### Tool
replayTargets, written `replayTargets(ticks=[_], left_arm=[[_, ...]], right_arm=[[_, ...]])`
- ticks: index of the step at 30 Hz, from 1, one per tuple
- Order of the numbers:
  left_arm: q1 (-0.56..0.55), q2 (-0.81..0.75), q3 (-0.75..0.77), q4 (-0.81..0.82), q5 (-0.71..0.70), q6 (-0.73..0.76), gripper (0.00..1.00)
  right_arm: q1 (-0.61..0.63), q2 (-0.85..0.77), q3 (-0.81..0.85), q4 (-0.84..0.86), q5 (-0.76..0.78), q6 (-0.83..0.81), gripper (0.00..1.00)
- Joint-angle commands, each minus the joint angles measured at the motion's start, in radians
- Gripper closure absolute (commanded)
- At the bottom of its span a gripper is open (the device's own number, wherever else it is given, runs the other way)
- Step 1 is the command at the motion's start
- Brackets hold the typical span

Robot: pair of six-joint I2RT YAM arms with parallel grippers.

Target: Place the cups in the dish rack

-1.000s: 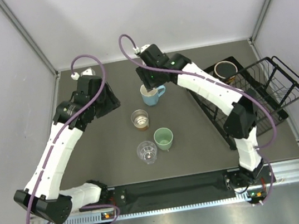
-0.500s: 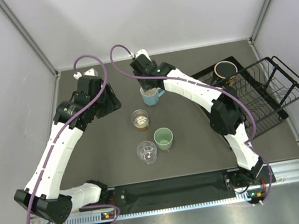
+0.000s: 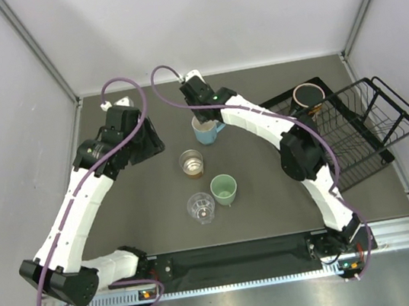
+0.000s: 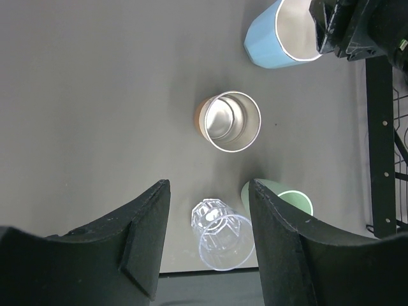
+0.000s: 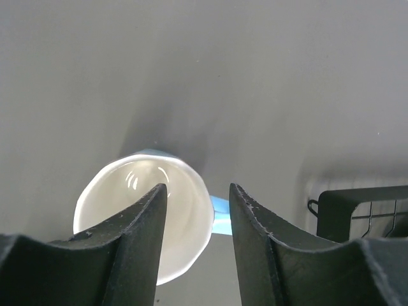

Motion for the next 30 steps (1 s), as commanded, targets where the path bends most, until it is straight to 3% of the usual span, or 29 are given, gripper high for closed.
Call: replayTargets(ticks=[1,22,30], left_arm=[[0.008,-0.024,0.006,-0.005,0.0,0.012,0.43],[0.014,-0.03,0.005,-0.023,0.009,0.011,0.43],[0.02,-0.036,0.003,-0.026,0.014,0.014,0.43]], right_arm=[[-0.009,0.004,0.011,0.062,-0.014,-0.018,0.55],[-0.027,0.053,-0.034,0.065,-0.139,-0.001,0.59],[-0.024,0.036,-0.071,0.059,-0.175,0.031,0.71]])
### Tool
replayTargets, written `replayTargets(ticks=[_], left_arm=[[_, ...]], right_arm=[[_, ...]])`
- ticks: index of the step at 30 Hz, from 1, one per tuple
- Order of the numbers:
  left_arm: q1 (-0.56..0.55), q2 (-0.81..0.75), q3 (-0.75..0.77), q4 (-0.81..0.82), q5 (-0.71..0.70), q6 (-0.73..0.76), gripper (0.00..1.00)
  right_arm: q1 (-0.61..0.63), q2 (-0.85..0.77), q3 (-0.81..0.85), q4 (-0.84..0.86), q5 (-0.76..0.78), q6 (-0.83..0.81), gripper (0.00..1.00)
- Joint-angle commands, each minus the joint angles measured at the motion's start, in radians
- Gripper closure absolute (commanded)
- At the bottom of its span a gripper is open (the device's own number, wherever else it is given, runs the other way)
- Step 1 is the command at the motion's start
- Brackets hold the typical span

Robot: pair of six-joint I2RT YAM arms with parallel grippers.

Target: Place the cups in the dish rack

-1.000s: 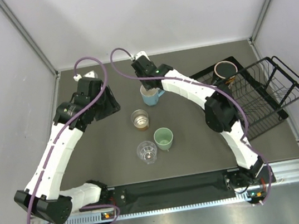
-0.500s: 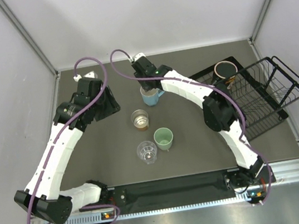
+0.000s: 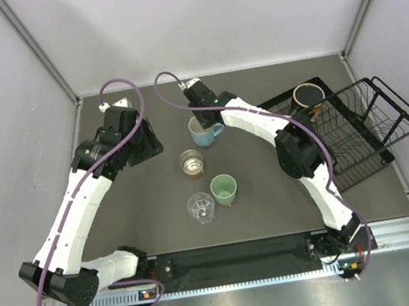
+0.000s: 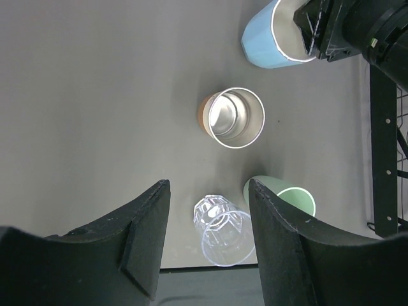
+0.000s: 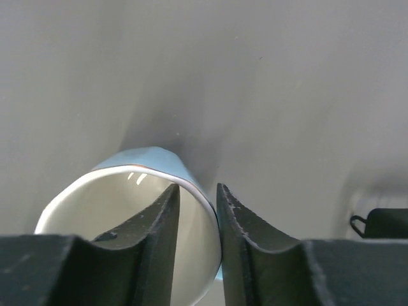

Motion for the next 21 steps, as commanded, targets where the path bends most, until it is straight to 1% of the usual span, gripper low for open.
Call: replayTargets(ticks=[1,2,3,7,8,17,21], left_arm=[[0.008,-0.028,0.003,-0.007,0.006,0.014,0.43],[0.008,-0.028,0.0,-0.006,0.006,0.017,0.43],[0.009,-0.028,0.0,-0.006,0.006,0.016,0.43],[0.011,-0.028,0.001,-0.003,0.015,0.016,0.43],[0.011,-0.031,0.0,-0.001,0.017,0.014,0.43],[0.014,-0.045,0.044,-0.009,0.024,0.005,0.43],[0.016,-0.048,0.063,-0.008,0.04,-0.004,0.42]], right_arm=[[0.001,-0.007,-0.015,0.006,-0.037,0.03,0.73],[0.001,-0.01,-0.015,0.004,-0.037,0.032,0.77],[0.001,-0.019,-0.018,0.001,-0.037,0.035,0.78],[0.01,-0.045,-0.015,-0.002,-0.026,0.04,0.92],[0.015,-0.053,-0.015,-0.005,-0.019,0.044,1.0],[0.022,-0.137,0.06,-0.071,-0.003,0.138,1.0],[0.021,-0.203,0.112,-0.089,-0.017,0.185,1.0]])
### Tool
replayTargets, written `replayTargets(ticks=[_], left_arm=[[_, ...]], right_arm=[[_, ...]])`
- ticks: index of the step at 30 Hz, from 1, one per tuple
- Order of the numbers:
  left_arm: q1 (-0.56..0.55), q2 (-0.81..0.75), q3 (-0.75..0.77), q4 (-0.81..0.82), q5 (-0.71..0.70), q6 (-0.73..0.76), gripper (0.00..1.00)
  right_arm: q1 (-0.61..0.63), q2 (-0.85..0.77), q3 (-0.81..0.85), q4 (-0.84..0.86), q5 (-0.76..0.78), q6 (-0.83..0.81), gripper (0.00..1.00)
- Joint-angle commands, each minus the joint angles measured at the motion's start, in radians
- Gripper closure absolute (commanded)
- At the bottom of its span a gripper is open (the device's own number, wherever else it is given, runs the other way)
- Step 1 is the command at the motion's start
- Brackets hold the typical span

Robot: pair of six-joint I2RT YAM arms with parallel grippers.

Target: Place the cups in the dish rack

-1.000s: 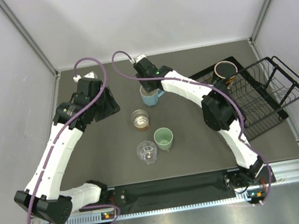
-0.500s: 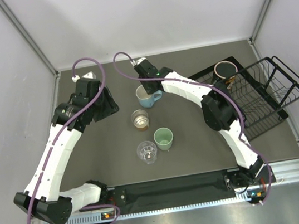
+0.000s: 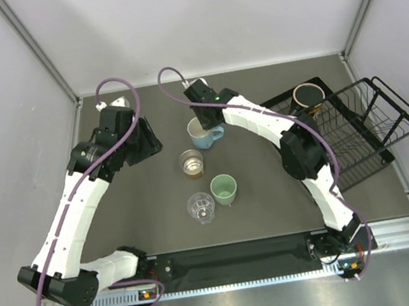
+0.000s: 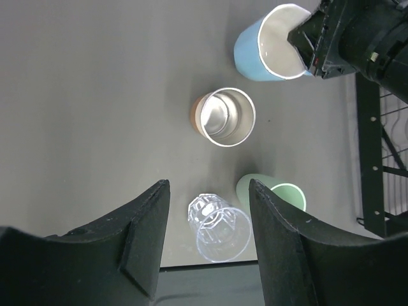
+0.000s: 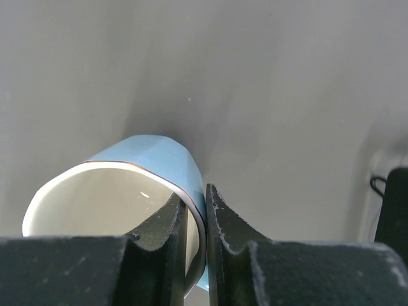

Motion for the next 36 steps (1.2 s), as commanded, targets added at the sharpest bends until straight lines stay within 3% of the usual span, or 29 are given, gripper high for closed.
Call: replayTargets(ticks=[1,9,15,19,23,24,26,30,33,36], left_arm=[[0.006,-0.036,0.052,0.005,0.026,-0.008,0.42],[0.008,-0.096,0.072,0.138,0.181,-0.009,0.34],[0.009,-0.158,0.046,0.387,0.339,-0.002,0.33],[0.008,-0.178,-0.006,0.56,0.435,-0.015,0.31],[0.002,-0.153,-0.078,0.813,0.573,-0.129,0.3],[-0.006,-0.144,-0.098,0.952,0.596,-0.162,0.3],[-0.064,-0.11,-0.143,1.069,0.583,-0.224,0.28],[-0.245,-0.012,-0.104,1.192,0.488,-0.189,0.27],[-0.281,0.069,-0.109,1.348,0.514,-0.242,0.27],[-0.293,0.098,-0.098,1.392,0.506,-0.246,0.27]], right_arm=[[0.006,-0.179,0.113,0.023,0.002,0.085,1.0],[-0.023,-0.36,0.175,-0.026,-0.136,0.302,1.0],[-0.071,-0.544,0.123,0.021,-0.274,0.52,1.0],[-0.148,-0.704,-0.045,0.176,-0.427,0.772,1.0],[-0.231,-0.879,-0.333,0.418,-0.559,0.994,1.0],[-0.247,-0.924,-0.358,0.446,-0.567,1.022,1.0],[-0.263,-0.963,-0.392,0.486,-0.587,1.072,1.0],[-0.278,-1.003,-0.423,0.538,-0.606,1.126,1.0],[-0.29,-1.031,-0.478,0.581,-0.623,1.196,1.0],[-0.307,-1.051,-0.525,0.644,-0.664,1.269,1.0]])
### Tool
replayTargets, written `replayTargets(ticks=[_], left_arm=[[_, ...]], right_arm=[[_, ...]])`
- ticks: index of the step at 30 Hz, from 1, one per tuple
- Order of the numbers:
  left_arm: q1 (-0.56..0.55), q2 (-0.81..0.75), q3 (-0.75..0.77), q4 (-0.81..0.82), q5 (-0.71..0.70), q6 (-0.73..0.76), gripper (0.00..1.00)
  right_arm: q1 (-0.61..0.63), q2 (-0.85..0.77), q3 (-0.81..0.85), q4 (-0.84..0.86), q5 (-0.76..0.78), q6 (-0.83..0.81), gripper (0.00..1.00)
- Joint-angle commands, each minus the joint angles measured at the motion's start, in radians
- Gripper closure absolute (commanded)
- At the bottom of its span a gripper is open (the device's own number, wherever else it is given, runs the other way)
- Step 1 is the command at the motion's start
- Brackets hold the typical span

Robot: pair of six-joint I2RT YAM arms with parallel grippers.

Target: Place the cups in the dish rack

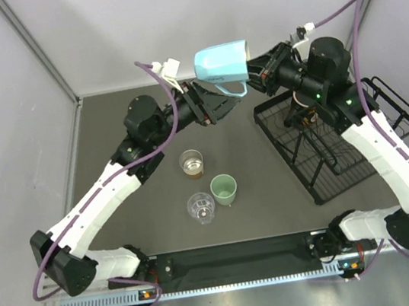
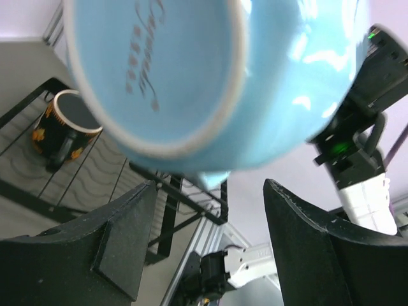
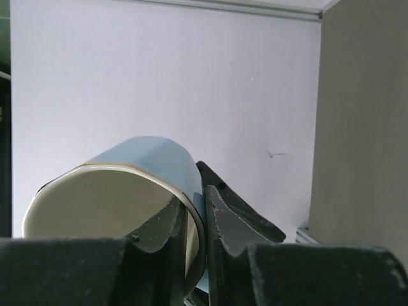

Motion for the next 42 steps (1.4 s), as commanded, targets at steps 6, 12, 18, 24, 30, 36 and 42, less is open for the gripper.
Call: replayTargets(ticks=[6,12,18,24,30,36,42], left_arm=[[-0.007,0.05,0.045,0.307,0.032,-0.036,0.29],[-0.008,0.073,0.048,0.377,0.055,-0.059,0.4],[-0.008,0.082,0.052,0.387,0.051,-0.068,0.59],[-0.007,0.117,0.109,0.33,0.054,-0.084,0.5],[-0.008,0.114,0.115,0.324,0.037,-0.09,0.65],[-0.008,0.116,0.101,0.368,0.026,-0.13,1.0],[-0.007,0.076,0.108,0.255,-0.015,-0.067,1.0]], right_arm=[[-0.043,-0.093,-0.068,0.284,-0.111,0.208,1.0],[-0.06,-0.089,-0.088,0.328,-0.156,0.262,1.0],[-0.066,-0.083,-0.101,0.353,-0.188,0.291,1.0],[-0.066,-0.076,-0.098,0.353,-0.206,0.279,1.0],[-0.068,-0.084,-0.105,0.344,-0.209,0.274,1.0],[-0.068,-0.084,-0.097,0.347,-0.202,0.248,1.0],[-0.075,-0.086,-0.049,0.245,-0.186,0.084,0.87]])
